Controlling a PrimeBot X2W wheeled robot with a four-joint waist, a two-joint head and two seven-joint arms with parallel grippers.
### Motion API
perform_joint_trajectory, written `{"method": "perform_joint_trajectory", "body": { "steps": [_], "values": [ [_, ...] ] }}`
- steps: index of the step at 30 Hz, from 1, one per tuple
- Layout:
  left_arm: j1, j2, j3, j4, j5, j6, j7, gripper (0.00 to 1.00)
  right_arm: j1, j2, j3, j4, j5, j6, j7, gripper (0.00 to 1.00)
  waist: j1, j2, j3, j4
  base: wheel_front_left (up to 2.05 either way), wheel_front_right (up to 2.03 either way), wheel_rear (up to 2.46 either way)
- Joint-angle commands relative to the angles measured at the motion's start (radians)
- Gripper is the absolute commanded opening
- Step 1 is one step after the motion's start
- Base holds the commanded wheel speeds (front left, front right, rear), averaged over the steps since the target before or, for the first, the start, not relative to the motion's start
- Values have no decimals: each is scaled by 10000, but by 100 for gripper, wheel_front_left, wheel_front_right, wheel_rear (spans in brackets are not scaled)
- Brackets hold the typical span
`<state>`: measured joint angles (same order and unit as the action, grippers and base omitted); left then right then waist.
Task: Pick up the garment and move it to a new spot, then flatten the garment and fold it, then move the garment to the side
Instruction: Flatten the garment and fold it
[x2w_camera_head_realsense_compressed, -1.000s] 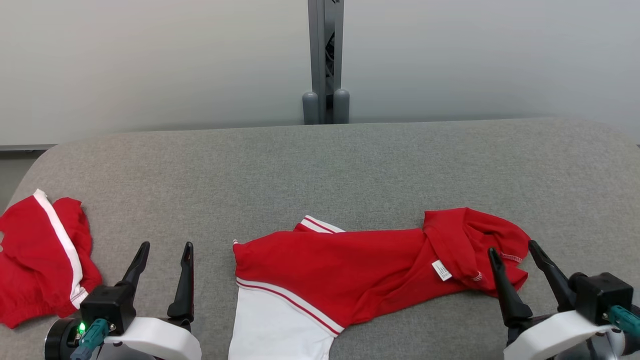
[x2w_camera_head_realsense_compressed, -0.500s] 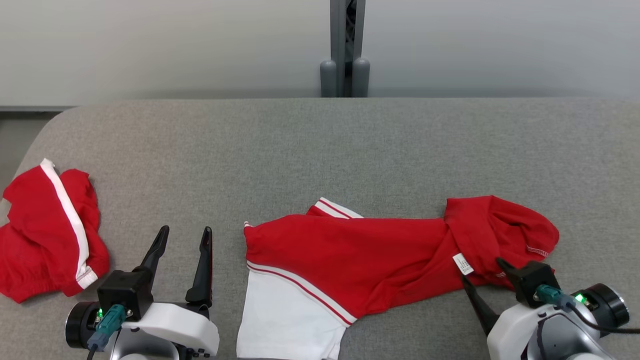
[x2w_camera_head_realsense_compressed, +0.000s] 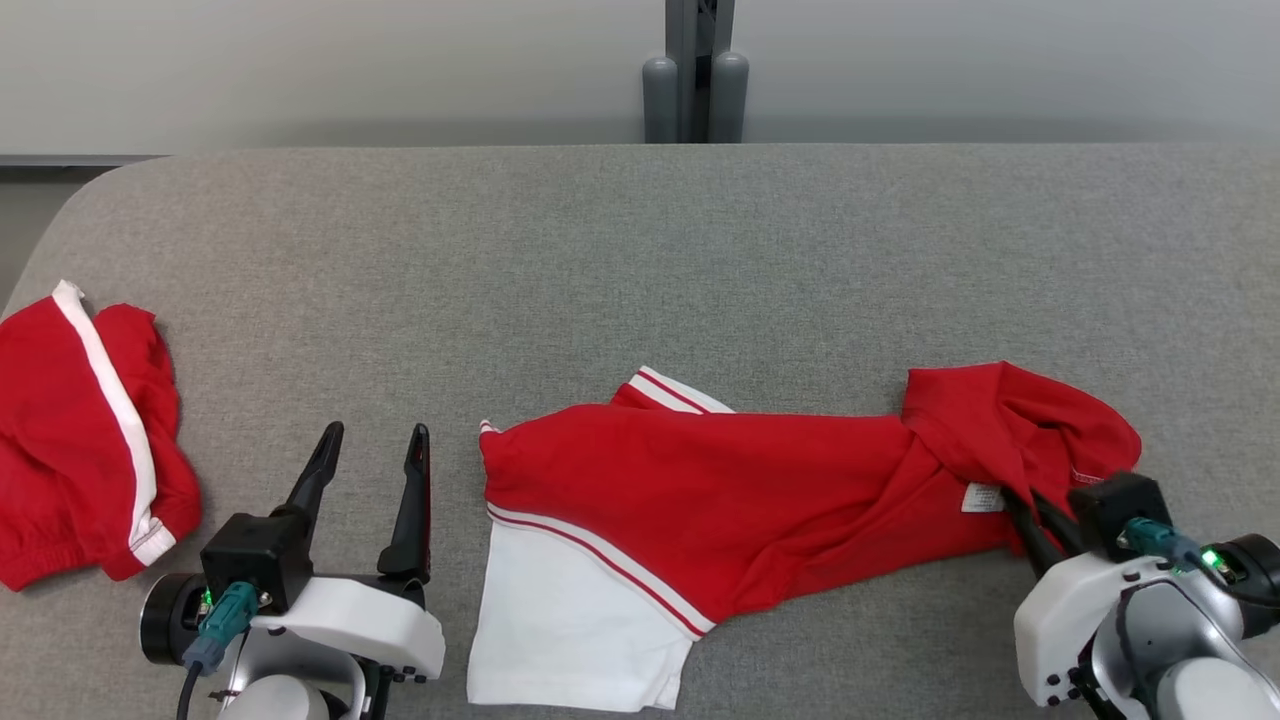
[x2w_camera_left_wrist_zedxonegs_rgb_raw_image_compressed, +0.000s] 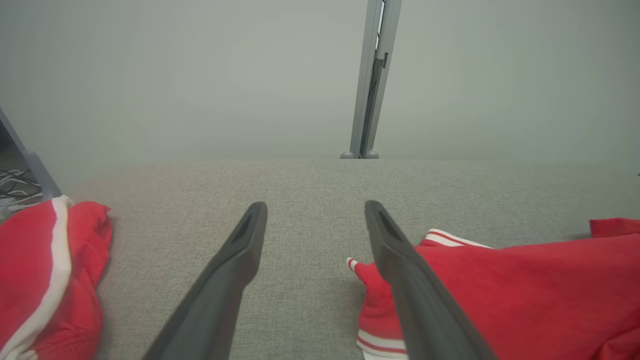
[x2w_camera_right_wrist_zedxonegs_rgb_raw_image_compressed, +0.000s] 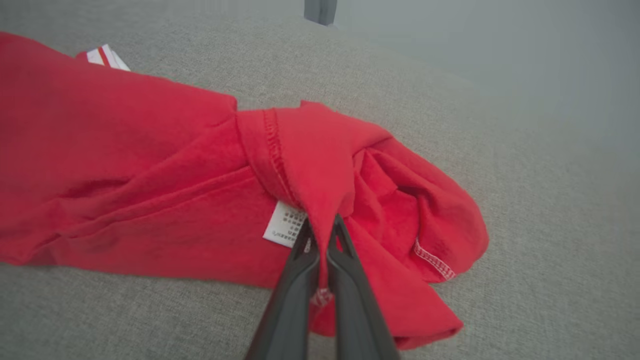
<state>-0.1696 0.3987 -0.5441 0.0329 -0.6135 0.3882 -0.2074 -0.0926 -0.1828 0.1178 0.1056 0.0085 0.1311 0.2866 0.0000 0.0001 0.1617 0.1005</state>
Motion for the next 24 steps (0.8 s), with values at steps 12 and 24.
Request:
{"method": "perform_joint_trajectory", "body": {
  "steps": [12,24],
  "values": [
    [-396,13,16,180,41,-144,-101,100,-472,1105,-2578,14,5017,-4,152,0,0,-1,138,-219,0,0,0],
    [-627,-31,-30,373,-18,-239,-153,100,-1669,1211,-4255,2489,10126,-3,820,100,0,-1,438,-139,0,0,0]
  ]
}}
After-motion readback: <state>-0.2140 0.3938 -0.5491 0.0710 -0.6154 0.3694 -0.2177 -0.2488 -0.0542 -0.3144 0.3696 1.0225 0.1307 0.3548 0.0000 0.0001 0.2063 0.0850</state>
